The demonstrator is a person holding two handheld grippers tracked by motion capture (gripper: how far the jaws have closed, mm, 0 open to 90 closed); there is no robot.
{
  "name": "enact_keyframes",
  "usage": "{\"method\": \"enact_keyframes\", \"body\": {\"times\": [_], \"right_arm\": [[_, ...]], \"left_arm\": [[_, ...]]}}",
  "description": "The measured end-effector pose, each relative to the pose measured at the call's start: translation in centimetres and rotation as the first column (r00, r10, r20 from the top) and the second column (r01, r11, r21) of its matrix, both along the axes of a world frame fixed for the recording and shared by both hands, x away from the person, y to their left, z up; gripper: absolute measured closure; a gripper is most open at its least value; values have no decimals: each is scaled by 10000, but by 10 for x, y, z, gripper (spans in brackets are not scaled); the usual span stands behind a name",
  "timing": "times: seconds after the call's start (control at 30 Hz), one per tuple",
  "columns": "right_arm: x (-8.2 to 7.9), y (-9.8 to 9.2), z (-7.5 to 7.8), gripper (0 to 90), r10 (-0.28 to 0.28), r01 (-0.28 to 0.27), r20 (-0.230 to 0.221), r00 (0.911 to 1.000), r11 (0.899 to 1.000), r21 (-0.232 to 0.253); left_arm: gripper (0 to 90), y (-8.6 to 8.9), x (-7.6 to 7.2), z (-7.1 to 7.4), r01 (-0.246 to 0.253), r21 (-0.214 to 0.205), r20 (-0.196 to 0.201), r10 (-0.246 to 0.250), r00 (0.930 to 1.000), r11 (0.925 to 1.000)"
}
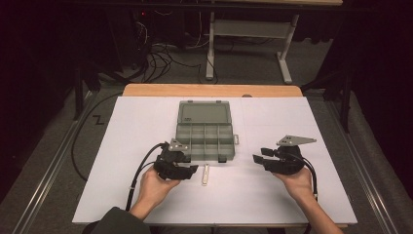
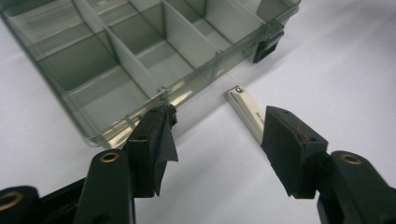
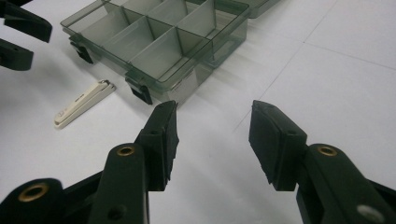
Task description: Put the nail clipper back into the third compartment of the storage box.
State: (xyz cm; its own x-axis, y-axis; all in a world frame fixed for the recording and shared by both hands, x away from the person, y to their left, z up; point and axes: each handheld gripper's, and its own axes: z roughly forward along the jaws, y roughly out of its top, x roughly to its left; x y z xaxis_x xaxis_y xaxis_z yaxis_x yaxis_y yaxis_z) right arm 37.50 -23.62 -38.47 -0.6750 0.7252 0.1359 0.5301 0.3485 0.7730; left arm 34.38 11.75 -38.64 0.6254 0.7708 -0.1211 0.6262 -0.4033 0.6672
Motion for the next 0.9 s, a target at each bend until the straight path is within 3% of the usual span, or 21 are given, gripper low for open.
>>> {"method": "enact_keyframes", "body": {"times": [0.1,0.2,0.43,0.9], "right_arm": [[-5,-1,-2,537,98,-99,81,9999,9999,44],[-10,-2,-3,534,131,-131,272,9995,9999,16],[-17,-9,-6,530,67,-75,436,9990,9998,168],[-24,-18,-12,526,-136,123,544,9984,9997,228]], "left_arm": [[417,-8,1,-1,103,397,29,-104,9999,9992],[423,-15,1,-3,145,426,-196,-137,9997,9990],[419,-32,3,-9,239,960,-279,-214,9994,9951],[426,-48,9,-16,376,1346,-638,-292,9975,9902]]}}
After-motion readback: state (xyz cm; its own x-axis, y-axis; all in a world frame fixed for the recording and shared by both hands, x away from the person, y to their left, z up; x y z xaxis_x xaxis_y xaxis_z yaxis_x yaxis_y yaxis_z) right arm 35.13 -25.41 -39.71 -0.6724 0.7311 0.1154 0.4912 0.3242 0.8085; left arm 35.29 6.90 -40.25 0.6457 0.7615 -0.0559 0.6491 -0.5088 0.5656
